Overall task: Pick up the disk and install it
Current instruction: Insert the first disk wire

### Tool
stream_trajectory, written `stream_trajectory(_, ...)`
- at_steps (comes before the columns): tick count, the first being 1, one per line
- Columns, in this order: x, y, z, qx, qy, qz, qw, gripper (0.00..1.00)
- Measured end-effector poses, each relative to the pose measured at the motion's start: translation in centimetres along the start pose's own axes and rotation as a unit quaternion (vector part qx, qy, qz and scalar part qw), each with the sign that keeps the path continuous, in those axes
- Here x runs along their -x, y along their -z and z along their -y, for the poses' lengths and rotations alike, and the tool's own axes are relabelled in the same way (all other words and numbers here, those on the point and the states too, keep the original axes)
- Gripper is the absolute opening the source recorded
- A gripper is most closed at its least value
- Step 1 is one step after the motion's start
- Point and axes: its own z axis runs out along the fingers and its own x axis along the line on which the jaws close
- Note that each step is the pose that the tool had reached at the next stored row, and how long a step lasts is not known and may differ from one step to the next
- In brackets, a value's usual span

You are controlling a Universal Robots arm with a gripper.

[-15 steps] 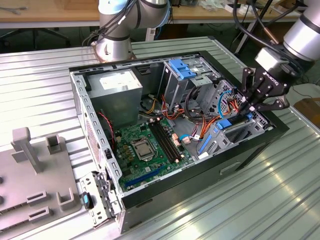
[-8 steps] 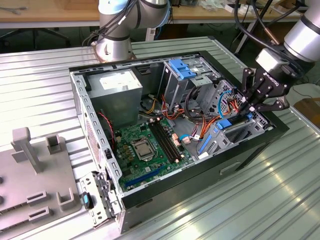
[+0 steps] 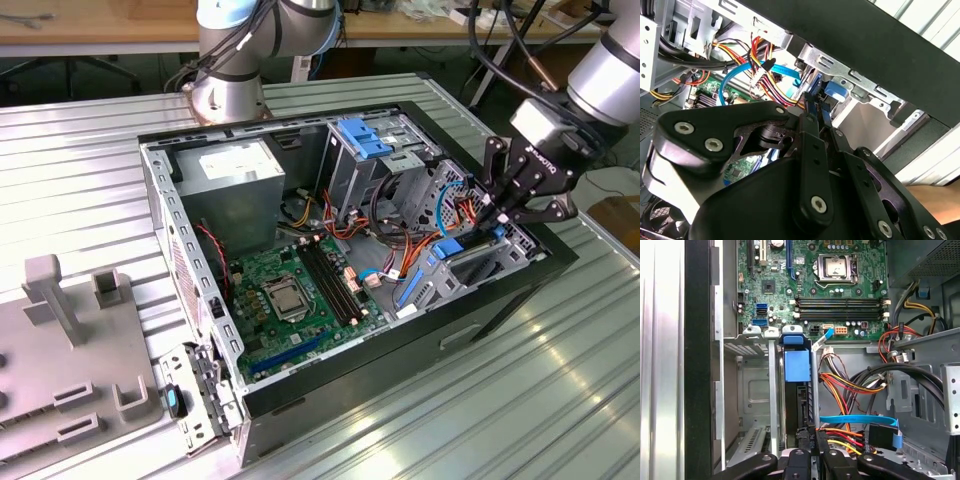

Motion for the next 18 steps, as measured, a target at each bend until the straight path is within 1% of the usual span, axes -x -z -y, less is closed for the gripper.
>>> stream_trajectory(2, -0.05, -0.14, 0.01, 0.0000, 0.000, 0.0004, 1.0000, 0.16)
stream_trajectory(5, -0.06, -0.13, 0.01, 0.0000, 0.000, 0.0007, 1.0000, 0.16)
stream_trajectory(12, -0.03, 0.28, -0.02, 0.0000, 0.000, 0.0008, 1.0000, 0.16)
stream_trajectory(15, -0.04, 0.31, -0.02, 0.0000, 0.000, 0.0006, 1.0000, 0.16)
stream_trajectory(18, -0.23, 0.32, 0.01, 0.0000, 0.000, 0.0006, 1.0000, 0.16)
